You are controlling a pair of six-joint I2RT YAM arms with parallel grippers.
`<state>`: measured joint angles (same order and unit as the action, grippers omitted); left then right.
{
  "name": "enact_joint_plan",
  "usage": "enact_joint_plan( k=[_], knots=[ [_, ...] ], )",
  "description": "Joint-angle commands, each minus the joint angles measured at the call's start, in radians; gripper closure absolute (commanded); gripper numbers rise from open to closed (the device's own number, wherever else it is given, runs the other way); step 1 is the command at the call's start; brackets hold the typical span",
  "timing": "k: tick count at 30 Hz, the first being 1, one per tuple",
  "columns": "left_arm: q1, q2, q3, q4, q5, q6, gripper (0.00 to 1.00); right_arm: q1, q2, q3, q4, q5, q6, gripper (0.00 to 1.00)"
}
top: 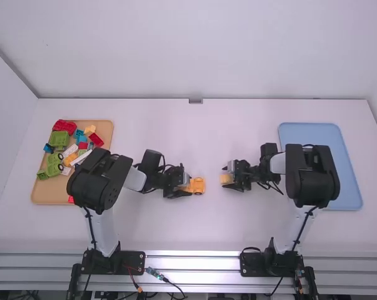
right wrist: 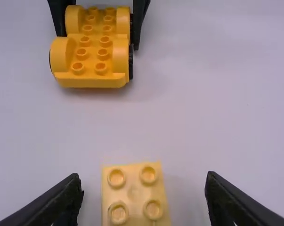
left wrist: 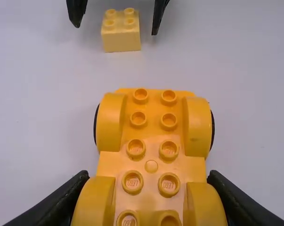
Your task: Assemble lego blocks to make yellow taxi
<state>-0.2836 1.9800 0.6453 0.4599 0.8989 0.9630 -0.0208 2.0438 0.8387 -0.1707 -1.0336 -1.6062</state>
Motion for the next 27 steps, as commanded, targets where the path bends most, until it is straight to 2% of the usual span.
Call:
enact_joint_plan(
  k=[1,10,14,16,27],
  knots=[
    [-0.003,0.018,-0.007,-0.042,-0.103,0.040,0.62,0.001,0.014,0.013,-0.002,-0.014,-0.008,0.33],
    [-0.003,0.018,-0.001,-0.035,-0.103,0.011,0.61,0.001,0.014,0.013,-0.004,-0.017,-0.010,0.35],
    [-0.002,0.018,-0.011,-0.021,-0.103,0.013,0.62,0.001,0.014,0.013,-0.003,-0.017,0.017,0.41],
    [0.003,0.018,-0.019,-0.003,-0.103,0.010,0.62,0.003,0.014,0.013,-0.003,-0.012,0.035,0.47],
    [0.002,0.018,-0.062,0.093,-0.103,-0.017,0.62,-0.003,0.014,0.013,-0.024,0.022,0.077,0.48]
  ],
)
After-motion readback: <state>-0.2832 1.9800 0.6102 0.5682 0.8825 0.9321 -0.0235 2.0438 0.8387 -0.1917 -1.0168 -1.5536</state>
